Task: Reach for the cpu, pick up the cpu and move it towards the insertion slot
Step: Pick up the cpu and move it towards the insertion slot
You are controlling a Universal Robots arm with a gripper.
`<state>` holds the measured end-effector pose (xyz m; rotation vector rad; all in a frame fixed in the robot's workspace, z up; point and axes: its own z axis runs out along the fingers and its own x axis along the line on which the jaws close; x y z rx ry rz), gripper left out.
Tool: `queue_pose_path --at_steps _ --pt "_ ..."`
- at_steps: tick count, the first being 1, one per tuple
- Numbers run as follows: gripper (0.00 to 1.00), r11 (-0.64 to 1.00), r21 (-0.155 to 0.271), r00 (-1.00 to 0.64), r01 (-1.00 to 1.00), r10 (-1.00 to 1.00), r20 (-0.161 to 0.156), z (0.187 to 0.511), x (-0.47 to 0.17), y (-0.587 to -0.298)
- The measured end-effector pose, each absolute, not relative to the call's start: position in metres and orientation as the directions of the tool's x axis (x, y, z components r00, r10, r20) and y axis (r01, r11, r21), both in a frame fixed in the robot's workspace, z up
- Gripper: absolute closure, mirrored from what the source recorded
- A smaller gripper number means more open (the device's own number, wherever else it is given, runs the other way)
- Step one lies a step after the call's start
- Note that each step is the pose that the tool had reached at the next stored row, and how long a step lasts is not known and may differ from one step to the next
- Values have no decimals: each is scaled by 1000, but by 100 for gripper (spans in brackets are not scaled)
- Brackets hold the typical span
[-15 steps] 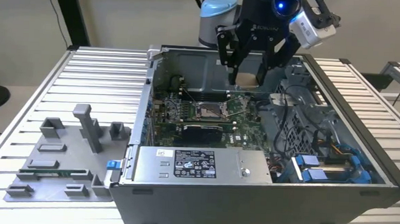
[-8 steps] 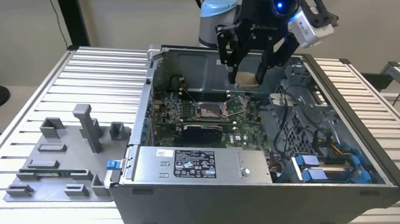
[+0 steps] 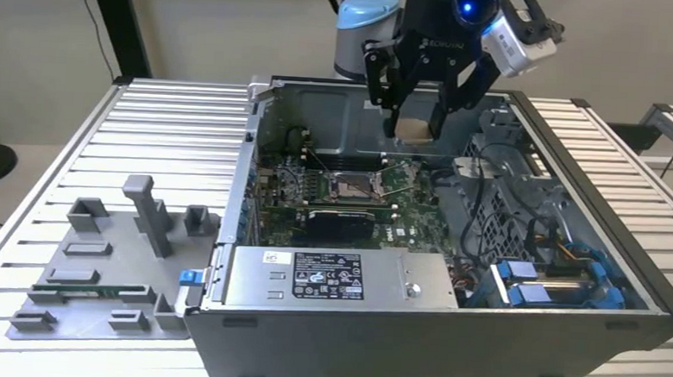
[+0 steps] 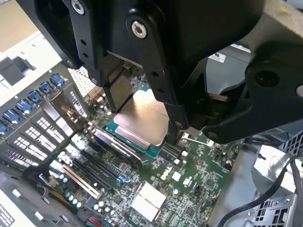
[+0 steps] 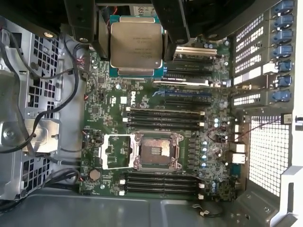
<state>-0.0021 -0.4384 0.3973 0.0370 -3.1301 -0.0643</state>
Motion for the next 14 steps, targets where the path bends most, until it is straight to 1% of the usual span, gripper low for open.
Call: queue_pose_path --at_steps 8,14 --pt "100 999 41 -1000 -23 -24 10 396 -1 -423" --pt "100 999 41 -1000 -23 -24 10 393 0 -400"
